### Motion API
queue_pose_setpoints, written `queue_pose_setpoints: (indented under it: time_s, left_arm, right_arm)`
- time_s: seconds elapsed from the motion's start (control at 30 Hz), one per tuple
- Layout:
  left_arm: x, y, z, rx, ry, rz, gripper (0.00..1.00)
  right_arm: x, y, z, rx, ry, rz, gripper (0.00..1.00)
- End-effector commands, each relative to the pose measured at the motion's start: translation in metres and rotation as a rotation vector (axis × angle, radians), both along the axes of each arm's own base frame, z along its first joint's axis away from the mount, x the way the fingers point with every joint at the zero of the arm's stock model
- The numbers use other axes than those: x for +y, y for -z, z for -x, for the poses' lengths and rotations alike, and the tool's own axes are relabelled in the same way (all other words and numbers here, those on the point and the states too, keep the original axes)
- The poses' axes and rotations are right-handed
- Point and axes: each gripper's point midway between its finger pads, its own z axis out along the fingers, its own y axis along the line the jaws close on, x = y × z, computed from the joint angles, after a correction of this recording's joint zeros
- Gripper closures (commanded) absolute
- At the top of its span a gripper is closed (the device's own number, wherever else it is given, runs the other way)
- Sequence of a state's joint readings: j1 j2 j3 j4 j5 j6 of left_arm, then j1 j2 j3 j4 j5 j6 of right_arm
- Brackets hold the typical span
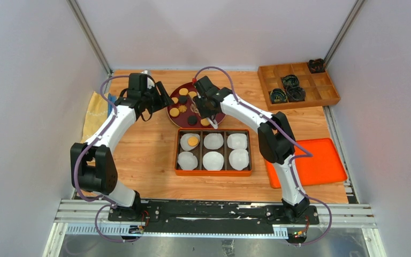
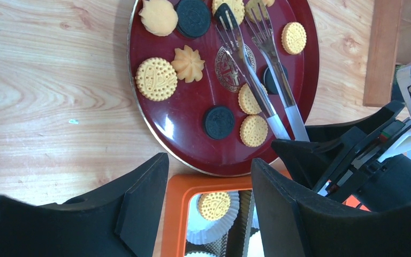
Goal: Pack the cookies
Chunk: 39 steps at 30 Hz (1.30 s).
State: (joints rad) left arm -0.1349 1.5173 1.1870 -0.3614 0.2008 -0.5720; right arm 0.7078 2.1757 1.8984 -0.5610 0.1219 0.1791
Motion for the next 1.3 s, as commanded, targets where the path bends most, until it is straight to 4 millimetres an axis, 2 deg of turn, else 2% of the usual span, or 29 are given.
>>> queue_pose_setpoints:
  time_s: [0.0,0.17,0.33,0.47,0.67,0.73,0.77,0.87,1.0,1.27]
  left_arm:
    - [-0.004,0.003,-0.003,-0.004,0.028,0.005,0.36]
    - [-0.004,-0.001,-0.002,-0.017,0.03,0.006,0.37]
    - [-0.004,-0.001,-0.001,-0.013,0.031,0.008,0.37]
    - [-0.003,-0.004,-0.001,-0.022,0.026,0.006,0.37]
    - [-0.005,-0.001,0.001,-0.015,0.026,0.021,0.37]
    - [-0.006,0.0,0.001,-0.013,0.026,0.027,0.37]
    - [-0.006,-0.001,0.001,-0.015,0.027,0.03,0.37]
    - [-0.006,-0.001,0.001,-0.018,0.025,0.031,0.37]
    - [-0.005,-0.003,0.002,-0.021,0.025,0.023,0.37]
    - [-0.003,-0.003,0.003,-0.019,0.02,0.009,0.37]
  right_arm:
    - [-0.013,-0.027,0.001,-0.023,0.038,-0.02,0.82]
    - [-0.021,-0.063,0.011,-0.075,0.037,-0.064,0.86]
    - [-0.031,-0.087,0.028,-0.096,0.024,-0.091,0.87]
    - [-0.044,-0.099,0.053,-0.096,0.016,-0.104,0.88]
    - [-0.069,-0.108,0.103,-0.099,-0.009,-0.093,0.88]
    - [-0.078,-0.108,0.111,-0.096,0.001,-0.084,0.83]
    - [-0.081,-0.108,0.113,-0.099,0.005,-0.08,0.77]
    - [-0.085,-0.1,0.109,-0.106,0.016,-0.044,0.75]
    - [-0.073,-0.084,0.098,-0.077,0.002,-0.021,0.77]
    - [-0.056,-0.074,0.06,-0.1,0.009,0.027,0.78]
